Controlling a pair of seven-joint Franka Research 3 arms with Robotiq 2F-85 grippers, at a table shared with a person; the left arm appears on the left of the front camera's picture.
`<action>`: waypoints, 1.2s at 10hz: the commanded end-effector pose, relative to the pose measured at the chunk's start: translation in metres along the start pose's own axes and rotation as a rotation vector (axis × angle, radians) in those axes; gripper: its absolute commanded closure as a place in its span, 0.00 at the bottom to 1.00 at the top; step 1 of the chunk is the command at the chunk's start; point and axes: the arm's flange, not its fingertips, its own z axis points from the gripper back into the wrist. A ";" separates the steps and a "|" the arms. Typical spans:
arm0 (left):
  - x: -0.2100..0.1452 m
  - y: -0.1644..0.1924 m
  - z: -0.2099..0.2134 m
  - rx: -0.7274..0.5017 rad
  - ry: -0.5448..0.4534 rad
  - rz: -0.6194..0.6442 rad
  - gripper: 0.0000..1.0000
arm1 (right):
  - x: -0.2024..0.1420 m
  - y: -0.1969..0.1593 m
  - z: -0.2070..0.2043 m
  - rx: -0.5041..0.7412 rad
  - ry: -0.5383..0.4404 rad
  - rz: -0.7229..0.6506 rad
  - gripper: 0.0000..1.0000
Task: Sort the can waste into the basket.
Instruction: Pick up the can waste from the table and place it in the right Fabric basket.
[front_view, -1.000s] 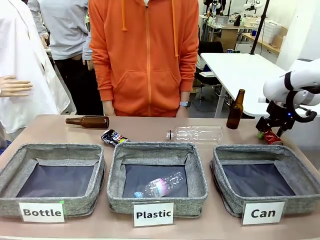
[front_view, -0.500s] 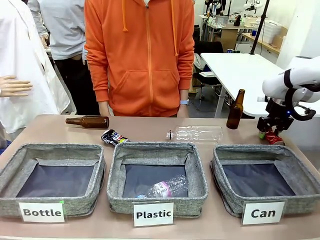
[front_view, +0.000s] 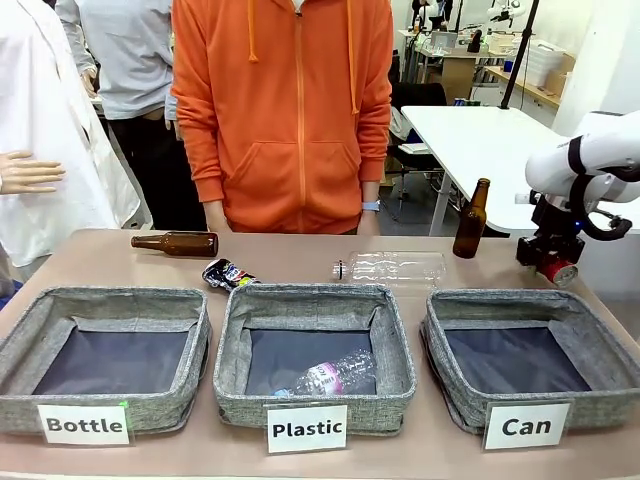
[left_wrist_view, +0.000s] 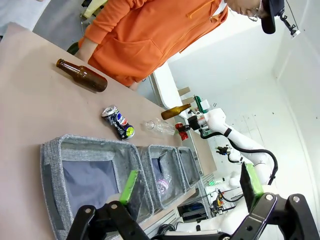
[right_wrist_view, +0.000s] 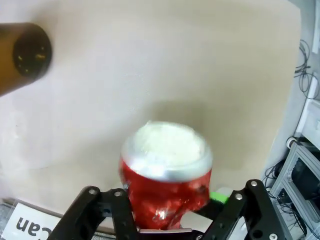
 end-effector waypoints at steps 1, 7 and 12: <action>-0.002 -0.002 0.002 -0.004 0.010 -0.016 0.00 | 0.003 -0.001 0.009 -0.011 -0.009 -0.016 1.00; -0.002 -0.002 0.002 -0.004 0.010 -0.016 0.00 | -0.052 0.020 0.114 0.018 -0.095 0.143 1.00; -0.002 -0.002 0.002 -0.004 0.010 -0.016 0.00 | -0.213 0.112 0.185 0.155 0.007 0.828 1.00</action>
